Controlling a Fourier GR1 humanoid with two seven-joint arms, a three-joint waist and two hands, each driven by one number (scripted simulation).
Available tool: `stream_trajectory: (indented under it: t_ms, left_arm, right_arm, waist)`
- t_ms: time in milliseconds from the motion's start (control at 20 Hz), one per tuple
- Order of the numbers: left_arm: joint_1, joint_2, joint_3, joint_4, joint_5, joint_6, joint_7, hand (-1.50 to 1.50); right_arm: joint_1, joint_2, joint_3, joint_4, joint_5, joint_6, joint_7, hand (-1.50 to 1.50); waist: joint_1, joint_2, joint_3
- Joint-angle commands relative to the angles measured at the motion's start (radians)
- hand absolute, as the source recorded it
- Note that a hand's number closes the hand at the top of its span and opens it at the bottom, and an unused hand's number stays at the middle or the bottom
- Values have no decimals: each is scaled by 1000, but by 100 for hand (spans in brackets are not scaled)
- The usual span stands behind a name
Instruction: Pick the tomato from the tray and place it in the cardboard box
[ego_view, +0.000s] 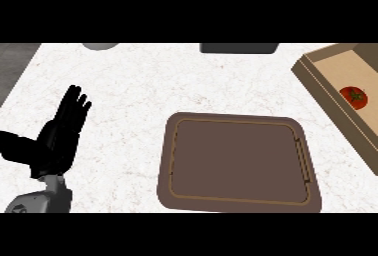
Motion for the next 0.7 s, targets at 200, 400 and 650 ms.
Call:
stream_trajectory:
  t_ms: [200, 400, 650]
  left_arm:
    - [32, -28, -37, -31, -25, 12, -10, 0]
    - [-16, 7, 4, -28, 22, -14, 30, 0]
    - [-33, -4, 3, 1, 9, 1, 20, 0]
  right_arm:
    - [55, -150, -142, 127, -164, 129, -82, -150]
    - [94, -133, -155, 139, -199, 59, -149, -150]
    - [159, -186, -169, 181, -241, 133, -207, -150]
  waist:
    - [11, 8, 1]
    - [13, 6, 1]
    - [10, 6, 1]
